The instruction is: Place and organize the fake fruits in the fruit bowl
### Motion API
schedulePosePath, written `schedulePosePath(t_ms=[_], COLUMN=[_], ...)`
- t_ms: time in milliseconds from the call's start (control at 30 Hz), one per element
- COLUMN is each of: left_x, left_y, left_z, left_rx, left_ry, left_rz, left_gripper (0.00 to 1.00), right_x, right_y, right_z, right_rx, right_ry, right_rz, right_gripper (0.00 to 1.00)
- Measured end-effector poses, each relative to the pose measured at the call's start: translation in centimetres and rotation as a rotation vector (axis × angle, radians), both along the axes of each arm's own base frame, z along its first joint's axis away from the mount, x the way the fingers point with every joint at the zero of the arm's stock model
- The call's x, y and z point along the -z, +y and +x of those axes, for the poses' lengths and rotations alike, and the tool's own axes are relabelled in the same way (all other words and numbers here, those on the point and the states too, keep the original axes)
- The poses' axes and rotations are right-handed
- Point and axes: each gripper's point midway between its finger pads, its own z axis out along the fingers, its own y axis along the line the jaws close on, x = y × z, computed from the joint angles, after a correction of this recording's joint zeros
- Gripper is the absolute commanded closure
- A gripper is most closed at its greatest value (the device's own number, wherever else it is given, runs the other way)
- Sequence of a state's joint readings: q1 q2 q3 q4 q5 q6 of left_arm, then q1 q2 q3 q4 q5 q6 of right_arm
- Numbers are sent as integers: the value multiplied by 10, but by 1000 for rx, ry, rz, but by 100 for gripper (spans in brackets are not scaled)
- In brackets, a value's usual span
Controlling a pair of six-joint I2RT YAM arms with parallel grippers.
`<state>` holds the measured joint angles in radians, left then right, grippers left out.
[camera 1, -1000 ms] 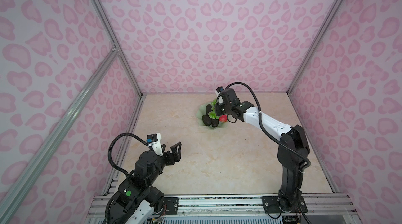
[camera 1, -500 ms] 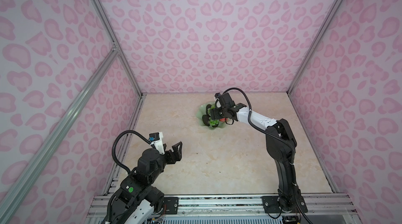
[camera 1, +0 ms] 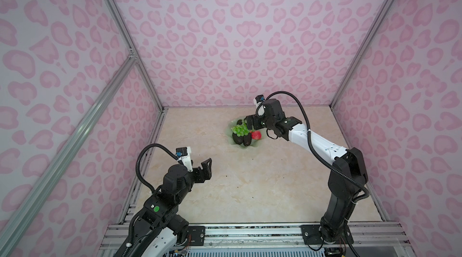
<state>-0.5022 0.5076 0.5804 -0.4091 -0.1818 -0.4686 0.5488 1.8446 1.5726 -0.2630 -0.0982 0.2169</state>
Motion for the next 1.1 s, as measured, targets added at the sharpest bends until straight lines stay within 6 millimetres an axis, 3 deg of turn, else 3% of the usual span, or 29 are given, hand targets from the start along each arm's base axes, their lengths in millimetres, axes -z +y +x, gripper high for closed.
schedulePosePath(t_ms=[167,333,467,600,933,1100], left_x=[-4,-8,-6,-5,-2,0], left_y=[-2,-1,2,4,8,9], left_z=[4,1,-2,-4,-5,-7], left_rx=[7,7,5,-1,-21,-24], left_ry=[-10,-27,-36,-47,-44,-37], left_rz=[11,2,2,-2,-8,-8], left_gripper=[7,7,7,7,7,7], right_x=[27,55,75,91,95,82], right_y=[-4,9,17,10,17,19], right_z=[20,34,41,48,64,62], right_rx=[16,-43,-97,-101,-192,-254], right_ry=[34,80,111,143,124,95], right_rz=[-14,18,98,208,477,617], right_gripper=[1,1,1,1,1,1])
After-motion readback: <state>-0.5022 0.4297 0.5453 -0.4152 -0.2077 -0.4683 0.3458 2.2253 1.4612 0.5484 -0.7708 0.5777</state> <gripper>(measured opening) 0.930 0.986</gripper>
